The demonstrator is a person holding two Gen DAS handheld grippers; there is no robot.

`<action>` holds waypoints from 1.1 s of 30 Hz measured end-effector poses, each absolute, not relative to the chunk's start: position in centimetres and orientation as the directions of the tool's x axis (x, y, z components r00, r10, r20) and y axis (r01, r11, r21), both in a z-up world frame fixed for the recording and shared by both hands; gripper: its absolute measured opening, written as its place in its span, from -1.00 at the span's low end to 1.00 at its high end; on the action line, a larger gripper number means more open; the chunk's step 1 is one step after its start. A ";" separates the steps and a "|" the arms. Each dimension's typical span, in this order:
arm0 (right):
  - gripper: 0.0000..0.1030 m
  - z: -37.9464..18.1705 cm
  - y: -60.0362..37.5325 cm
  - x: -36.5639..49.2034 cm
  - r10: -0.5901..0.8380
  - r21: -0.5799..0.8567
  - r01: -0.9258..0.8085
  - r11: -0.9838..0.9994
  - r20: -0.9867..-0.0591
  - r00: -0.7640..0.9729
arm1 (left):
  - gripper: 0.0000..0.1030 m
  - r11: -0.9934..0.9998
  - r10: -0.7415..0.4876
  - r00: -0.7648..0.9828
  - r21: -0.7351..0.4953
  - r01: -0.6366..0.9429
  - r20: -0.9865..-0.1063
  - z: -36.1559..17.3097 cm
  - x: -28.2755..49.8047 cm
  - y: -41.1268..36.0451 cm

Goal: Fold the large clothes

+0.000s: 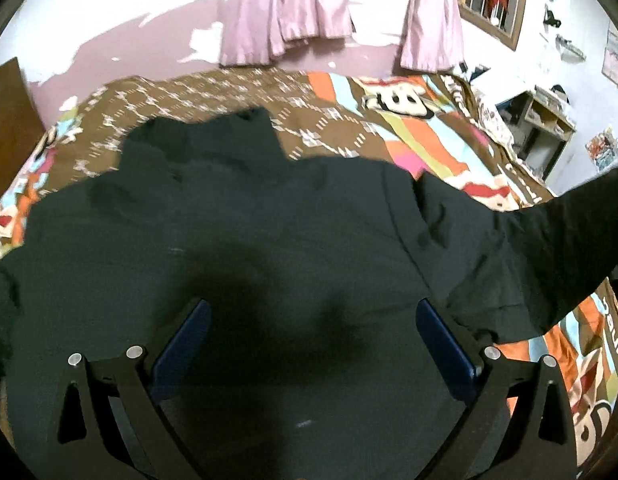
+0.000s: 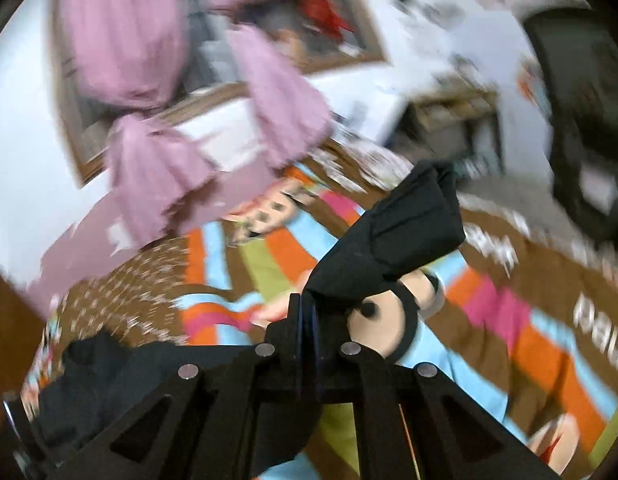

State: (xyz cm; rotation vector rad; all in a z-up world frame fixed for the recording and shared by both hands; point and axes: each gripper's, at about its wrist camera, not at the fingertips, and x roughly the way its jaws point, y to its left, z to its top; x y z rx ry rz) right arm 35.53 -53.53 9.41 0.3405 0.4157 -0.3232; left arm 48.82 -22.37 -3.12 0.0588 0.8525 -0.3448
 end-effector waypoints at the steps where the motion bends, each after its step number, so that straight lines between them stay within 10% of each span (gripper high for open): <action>1: -0.91 10.3 -51.7 35.6 -0.228 0.216 0.344 0.914 -0.428 0.875 | 0.96 0.945 -0.274 0.617 -0.087 0.316 -0.737 -2.5 48.4 -21.2; 11: -0.91 10.7 -30.5 37.4 -0.043 -0.128 -0.014 0.992 -0.436 0.899 | 0.96 0.917 -0.398 0.608 -0.291 0.271 -0.687 3.0 45.5 -6.9; 27: -0.82 -10.4 -17.6 41.2 0.147 -0.086 -0.336 0.938 -0.779 0.610 | 0.96 0.872 -0.482 0.520 -0.443 0.208 -0.705 -1.6 44.4 3.6; 33: 0.50 -10.5 -18.9 39.4 0.285 0.013 -0.413 0.911 -0.742 0.607 | 0.96 0.842 -0.539 0.434 -0.482 0.243 -0.722 -5.0 45.7 -0.3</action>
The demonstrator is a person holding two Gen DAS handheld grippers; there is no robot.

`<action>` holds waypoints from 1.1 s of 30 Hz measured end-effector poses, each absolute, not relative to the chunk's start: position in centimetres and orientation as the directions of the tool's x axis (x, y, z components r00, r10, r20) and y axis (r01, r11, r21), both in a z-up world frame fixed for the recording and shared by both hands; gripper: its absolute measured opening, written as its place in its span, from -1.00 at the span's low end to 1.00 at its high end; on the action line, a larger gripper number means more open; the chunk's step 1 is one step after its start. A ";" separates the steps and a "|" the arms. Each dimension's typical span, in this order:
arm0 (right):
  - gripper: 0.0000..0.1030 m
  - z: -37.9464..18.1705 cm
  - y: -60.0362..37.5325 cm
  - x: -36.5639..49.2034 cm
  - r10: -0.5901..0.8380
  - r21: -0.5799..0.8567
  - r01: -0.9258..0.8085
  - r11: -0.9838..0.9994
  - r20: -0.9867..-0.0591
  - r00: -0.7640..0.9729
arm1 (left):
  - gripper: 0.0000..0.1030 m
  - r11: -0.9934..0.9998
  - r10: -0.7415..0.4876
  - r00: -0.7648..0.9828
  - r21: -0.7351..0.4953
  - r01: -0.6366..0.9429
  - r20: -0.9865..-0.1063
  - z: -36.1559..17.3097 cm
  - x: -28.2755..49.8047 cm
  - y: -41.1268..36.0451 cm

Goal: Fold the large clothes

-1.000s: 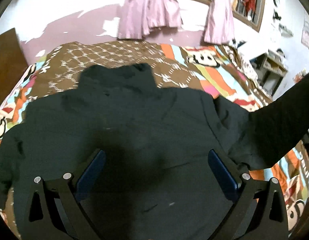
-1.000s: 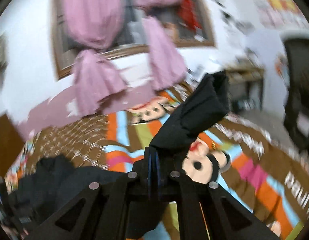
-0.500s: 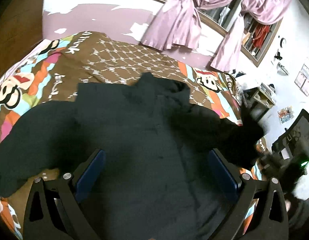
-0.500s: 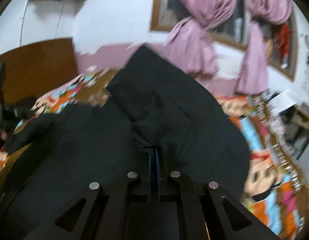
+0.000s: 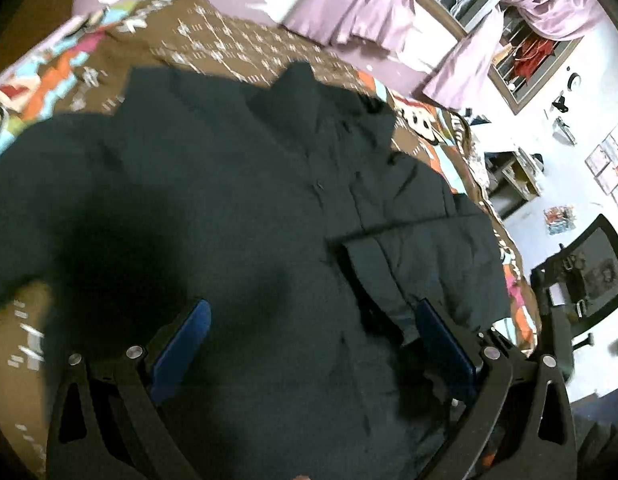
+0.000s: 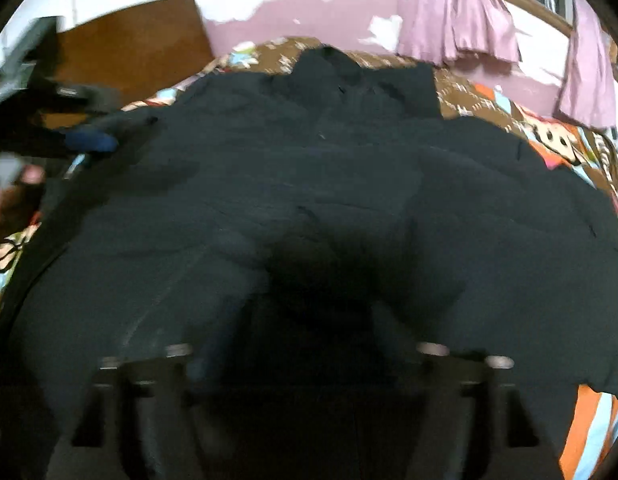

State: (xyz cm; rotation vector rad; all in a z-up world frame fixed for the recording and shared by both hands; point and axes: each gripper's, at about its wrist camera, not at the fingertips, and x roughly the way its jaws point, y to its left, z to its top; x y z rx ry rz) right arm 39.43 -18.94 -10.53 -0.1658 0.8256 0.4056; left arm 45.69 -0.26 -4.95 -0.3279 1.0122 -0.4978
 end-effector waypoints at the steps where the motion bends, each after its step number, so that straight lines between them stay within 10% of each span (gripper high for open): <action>1: 0.50 -10.5 -18.8 38.8 0.288 -0.008 -0.428 0.904 -0.729 0.621 | 0.96 0.827 -0.561 0.415 -0.506 0.245 -0.716 -5.5 45.8 -1.0; 11: 0.51 -9.0 -20.1 33.8 0.194 -0.196 -0.381 0.903 -0.606 0.772 | 0.90 0.800 -0.598 0.287 -0.576 0.166 -0.748 -8.9 46.6 -6.4; 22: 0.54 -8.6 -25.1 34.2 0.068 -0.172 -0.206 0.963 -0.586 0.808 | -0.77 0.798 -0.581 0.260 -0.602 -0.001 -0.771 -10.6 48.7 -7.8; 33: 0.54 -5.0 -26.5 33.4 0.005 -0.179 -0.096 0.979 -0.450 0.893 | -0.93 0.903 -0.416 0.601 -0.388 0.185 -0.682 -0.8 44.1 -5.1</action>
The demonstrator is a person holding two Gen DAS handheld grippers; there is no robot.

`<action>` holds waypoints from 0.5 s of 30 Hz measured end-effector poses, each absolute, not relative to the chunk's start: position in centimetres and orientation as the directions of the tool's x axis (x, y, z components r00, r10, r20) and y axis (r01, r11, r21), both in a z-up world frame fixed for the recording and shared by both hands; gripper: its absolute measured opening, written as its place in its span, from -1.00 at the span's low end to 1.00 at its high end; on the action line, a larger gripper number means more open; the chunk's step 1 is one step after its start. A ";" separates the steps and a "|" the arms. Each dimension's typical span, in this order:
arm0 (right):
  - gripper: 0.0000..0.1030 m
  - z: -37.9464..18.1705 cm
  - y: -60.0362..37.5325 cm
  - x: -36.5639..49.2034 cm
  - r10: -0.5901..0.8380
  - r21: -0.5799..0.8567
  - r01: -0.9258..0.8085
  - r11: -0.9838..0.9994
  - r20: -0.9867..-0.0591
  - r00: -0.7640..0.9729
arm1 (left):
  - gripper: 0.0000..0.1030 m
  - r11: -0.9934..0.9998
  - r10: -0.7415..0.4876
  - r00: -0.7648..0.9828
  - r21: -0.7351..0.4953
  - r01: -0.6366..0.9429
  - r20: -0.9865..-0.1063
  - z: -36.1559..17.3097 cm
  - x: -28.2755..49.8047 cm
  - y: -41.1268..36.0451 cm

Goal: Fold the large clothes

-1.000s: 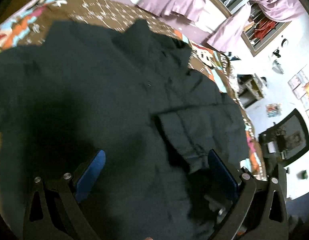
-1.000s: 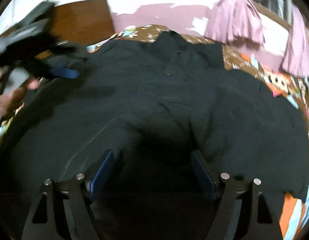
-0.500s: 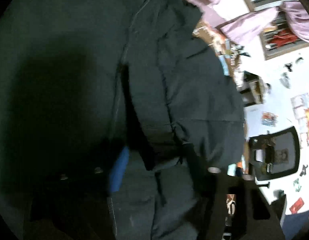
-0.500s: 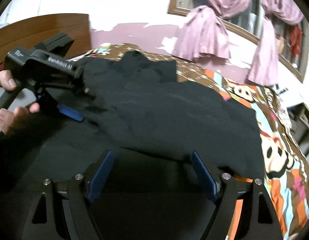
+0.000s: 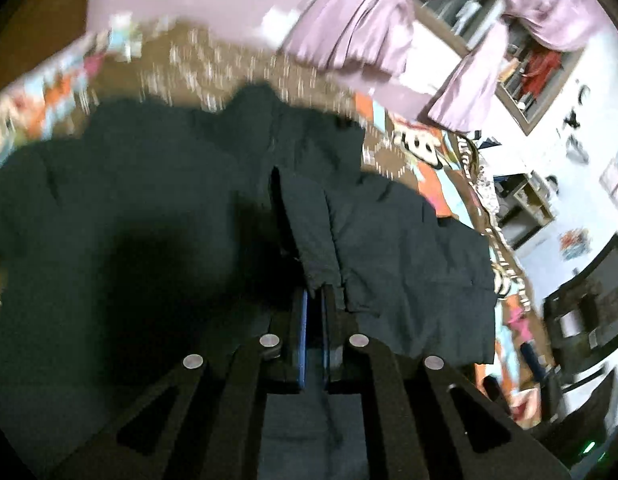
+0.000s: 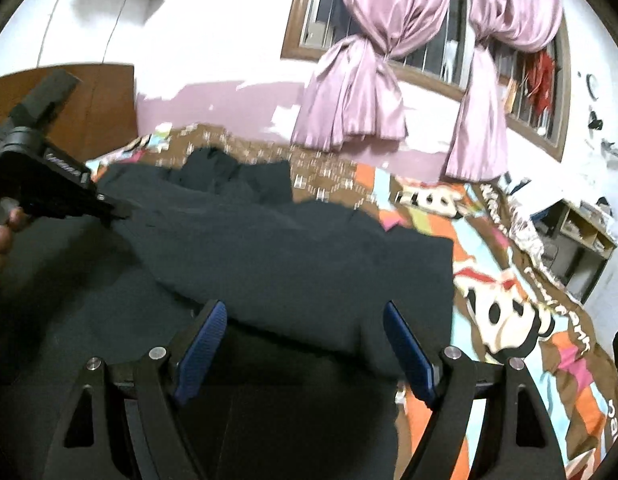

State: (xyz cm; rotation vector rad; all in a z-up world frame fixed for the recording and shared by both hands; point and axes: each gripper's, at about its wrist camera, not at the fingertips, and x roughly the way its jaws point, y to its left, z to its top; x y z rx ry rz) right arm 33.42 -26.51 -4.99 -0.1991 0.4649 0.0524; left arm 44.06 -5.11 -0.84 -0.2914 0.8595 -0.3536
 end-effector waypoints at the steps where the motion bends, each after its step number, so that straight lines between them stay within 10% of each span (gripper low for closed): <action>1: 0.54 -4.3 -26.4 33.5 0.013 -0.166 -0.095 0.982 -0.435 0.900 | -0.93 0.909 -0.404 0.617 -0.372 0.188 -0.675 -0.2 43.4 -4.9; 15: 0.54 -3.3 -22.5 37.6 0.153 -0.036 -0.195 0.980 -0.490 0.858 | -0.93 0.966 -0.223 0.664 -0.256 0.049 -0.714 -0.8 39.1 1.9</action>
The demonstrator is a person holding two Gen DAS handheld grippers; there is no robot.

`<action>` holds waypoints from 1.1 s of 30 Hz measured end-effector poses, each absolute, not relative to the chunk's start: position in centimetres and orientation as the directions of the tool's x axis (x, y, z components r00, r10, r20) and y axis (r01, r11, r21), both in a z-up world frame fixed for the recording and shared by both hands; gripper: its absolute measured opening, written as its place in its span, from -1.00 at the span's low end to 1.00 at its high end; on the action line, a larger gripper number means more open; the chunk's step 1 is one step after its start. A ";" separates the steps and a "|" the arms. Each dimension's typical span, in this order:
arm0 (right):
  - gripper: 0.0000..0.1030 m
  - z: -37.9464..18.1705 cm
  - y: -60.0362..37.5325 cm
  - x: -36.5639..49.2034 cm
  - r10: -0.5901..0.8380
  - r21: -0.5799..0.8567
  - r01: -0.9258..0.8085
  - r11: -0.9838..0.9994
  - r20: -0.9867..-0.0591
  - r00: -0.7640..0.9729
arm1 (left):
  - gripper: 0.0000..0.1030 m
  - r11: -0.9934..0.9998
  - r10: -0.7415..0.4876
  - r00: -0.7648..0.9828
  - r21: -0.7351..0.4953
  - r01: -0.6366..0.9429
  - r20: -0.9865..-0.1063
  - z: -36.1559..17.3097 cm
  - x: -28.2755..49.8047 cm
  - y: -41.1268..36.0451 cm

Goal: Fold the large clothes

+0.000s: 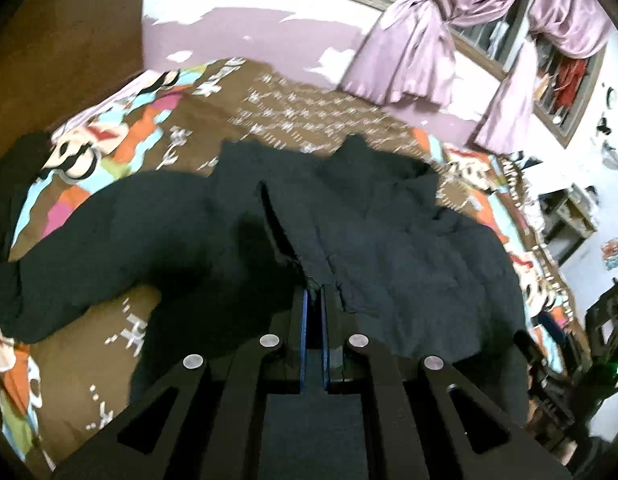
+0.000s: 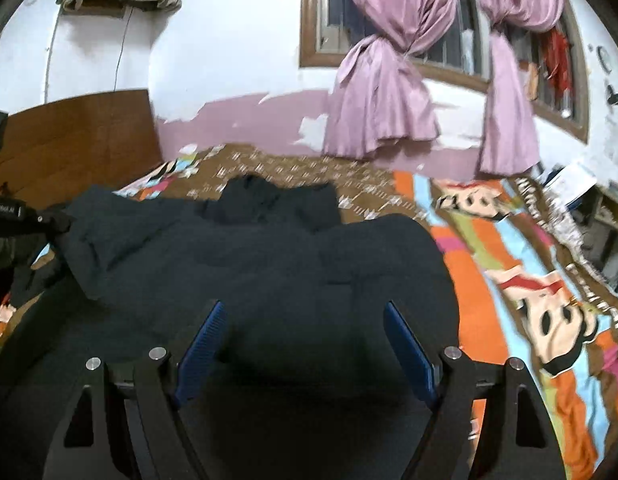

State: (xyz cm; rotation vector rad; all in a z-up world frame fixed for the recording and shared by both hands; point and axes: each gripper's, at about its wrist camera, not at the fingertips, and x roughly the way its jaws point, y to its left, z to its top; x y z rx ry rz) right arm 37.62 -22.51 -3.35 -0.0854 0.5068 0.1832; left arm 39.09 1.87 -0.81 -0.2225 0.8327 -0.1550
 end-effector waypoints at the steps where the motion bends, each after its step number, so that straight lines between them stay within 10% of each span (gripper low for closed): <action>1: 0.54 -3.9 -22.2 38.0 0.163 -0.033 -0.209 0.977 -0.512 0.843 | -0.93 0.967 -0.220 0.649 -0.252 0.044 -0.728 -1.4 38.8 2.3; 16: 0.55 -9.3 -16.5 45.5 0.160 -0.034 -0.279 0.960 -0.751 0.641 | -0.91 0.984 -0.173 0.505 -0.175 0.043 -0.846 -9.0 39.5 3.5; 33: 0.81 -13.3 -15.4 46.4 0.087 -0.116 -0.288 0.951 -0.793 0.603 | -0.77 0.967 -0.251 0.523 -0.236 0.096 -0.814 -9.4 38.9 4.7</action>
